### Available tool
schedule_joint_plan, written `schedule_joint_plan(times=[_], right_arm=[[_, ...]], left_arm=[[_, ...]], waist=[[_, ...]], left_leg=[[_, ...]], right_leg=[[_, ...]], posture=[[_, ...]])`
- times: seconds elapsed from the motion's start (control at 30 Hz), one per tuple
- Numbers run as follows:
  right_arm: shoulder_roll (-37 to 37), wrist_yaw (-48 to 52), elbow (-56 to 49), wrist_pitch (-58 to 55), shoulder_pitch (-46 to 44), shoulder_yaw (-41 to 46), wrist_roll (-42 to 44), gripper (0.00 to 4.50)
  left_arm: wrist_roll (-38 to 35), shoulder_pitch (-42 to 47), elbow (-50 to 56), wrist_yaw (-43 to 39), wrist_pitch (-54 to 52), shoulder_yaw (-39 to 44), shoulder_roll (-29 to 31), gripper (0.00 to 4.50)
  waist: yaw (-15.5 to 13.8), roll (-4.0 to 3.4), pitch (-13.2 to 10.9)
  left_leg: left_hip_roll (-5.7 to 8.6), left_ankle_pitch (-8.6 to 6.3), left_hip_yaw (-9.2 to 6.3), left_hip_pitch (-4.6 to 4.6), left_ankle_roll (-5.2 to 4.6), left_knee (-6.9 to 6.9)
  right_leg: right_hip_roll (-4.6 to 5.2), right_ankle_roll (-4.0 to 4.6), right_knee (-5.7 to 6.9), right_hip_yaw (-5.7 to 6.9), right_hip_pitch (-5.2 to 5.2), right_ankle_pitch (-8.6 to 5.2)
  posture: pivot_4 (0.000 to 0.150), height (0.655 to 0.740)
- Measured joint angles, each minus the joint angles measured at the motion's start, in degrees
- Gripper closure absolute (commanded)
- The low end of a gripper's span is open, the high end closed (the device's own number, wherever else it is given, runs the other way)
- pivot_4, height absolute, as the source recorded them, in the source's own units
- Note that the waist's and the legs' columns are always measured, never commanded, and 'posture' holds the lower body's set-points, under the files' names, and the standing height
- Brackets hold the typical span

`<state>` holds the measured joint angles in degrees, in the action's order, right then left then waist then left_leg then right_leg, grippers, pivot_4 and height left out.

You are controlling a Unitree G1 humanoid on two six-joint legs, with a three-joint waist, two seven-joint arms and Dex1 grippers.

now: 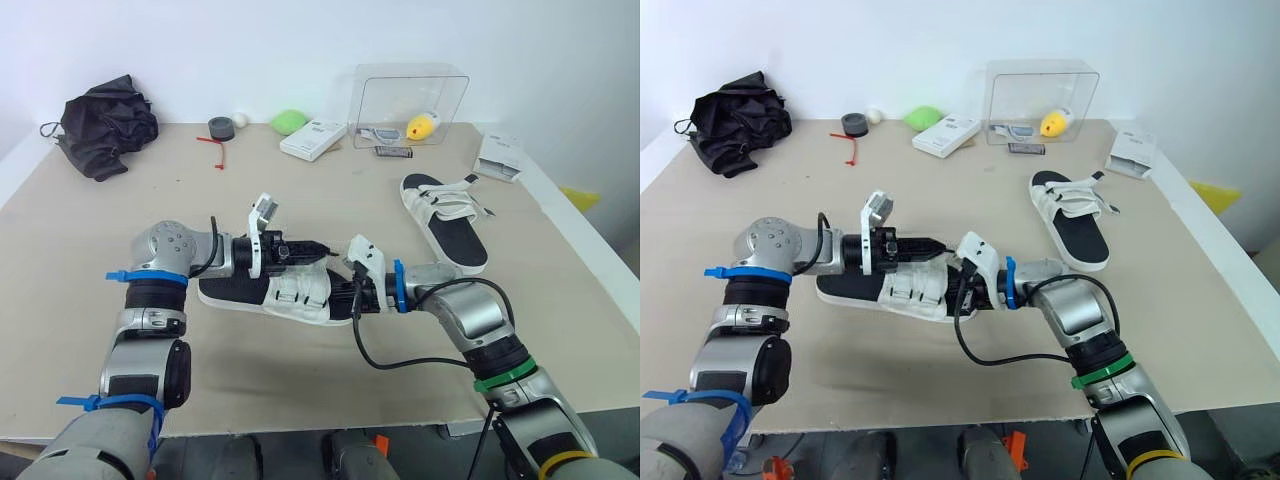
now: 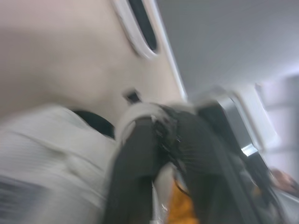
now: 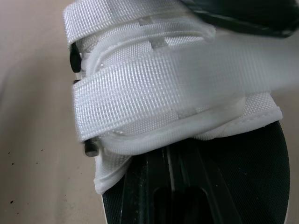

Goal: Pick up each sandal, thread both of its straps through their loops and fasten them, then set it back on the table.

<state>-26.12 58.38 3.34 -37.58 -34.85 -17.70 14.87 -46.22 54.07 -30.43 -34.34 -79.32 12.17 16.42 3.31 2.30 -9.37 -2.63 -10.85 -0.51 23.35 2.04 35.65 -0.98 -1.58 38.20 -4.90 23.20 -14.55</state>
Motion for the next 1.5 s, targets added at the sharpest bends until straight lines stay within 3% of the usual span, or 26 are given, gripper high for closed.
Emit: schedule_joint_plan(times=[0.1,0.17,0.5,0.7,0.8,0.97,1.5], right_arm=[[-0.01,0.0,-0.26,-0.01,0.14,0.01,0.0,4.5],[-0.03,-0.01,-0.34,-0.02,0.19,0.0,0.0,4.5],[-0.1,-0.13,-0.22,-0.04,0.15,0.06,-0.32,4.5],[-0.13,0.34,-0.4,-0.03,0.12,0.06,-0.29,4.5],[-0.04,0.33,-0.43,-0.03,0.07,-0.02,-0.29,4.5],[-0.05,0.11,-0.41,-0.04,0.1,0.01,-0.3,4.5],[-0.05,-0.11,-0.82,-0.44,0.38,0.1,-0.3,4.5]], left_arm=[[2.87,0.43,-1.91,2.84,3.26,0.23,-0.15,0.54],[4.32,0.88,-2.66,4.15,5.16,0.14,-0.14,0.11],[7.72,2.13,-6.09,6.76,10.17,2.52,-2.15,0.11],[-0.05,8.2,-6.49,7.36,12.8,13.55,-5.89,0.11],[-6.46,9.24,-5.06,6.53,6.05,16.82,-6.39,0.11],[-5.1,6.85,-4.55,9.3,-4.45,11.56,-5.36,0.11],[0.04,2.77,-1.84,12.8,-6.87,8.31,-6.15,0.11]], waist=[[0.01,0.0,0.0],[0.02,0.0,0.01],[-0.12,-0.01,0.03],[0.02,0.09,-0.03],[0.2,0.08,-0.02],[0.26,0.07,-0.02],[0.22,0.06,0.03]], left_leg=[[0.0,0.0,0.01,0.0,0.0,-0.02],[0.0,-0.01,0.01,0.0,0.01,-0.03],[0.03,0.05,0.0,-0.02,0.08,-0.01],[0.03,0.05,0.04,0.05,0.15,-0.05],[0.03,0.05,0.02,0.03,0.15,-0.08],[0.07,0.06,0.01,0.01,0.16,-0.06],[0.09,0.05,-0.02,0.0,0.22,-0.08]], right_leg=[[0.0,0.0,-0.01,-0.01,0.0,0.0],[0.0,0.0,-0.02,-0.01,0.0,-0.01],[0.03,-0.04,-0.02,0.01,-0.04,0.04],[0.03,-0.09,-0.04,-0.03,0.02,0.03],[0.03,-0.1,-0.04,-0.02,0.02,0.03],[0.06,-0.1,-0.04,-0.03,-0.01,0.03],[0.09,-0.12,-0.05,0.0,-0.04,0.02]], posture=[[0.15,0.74],[0.15,0.74],[0.15,0.74],[0.15,0.74],[0.15,0.74],[0.15,0.74],[0.15,0.74]])
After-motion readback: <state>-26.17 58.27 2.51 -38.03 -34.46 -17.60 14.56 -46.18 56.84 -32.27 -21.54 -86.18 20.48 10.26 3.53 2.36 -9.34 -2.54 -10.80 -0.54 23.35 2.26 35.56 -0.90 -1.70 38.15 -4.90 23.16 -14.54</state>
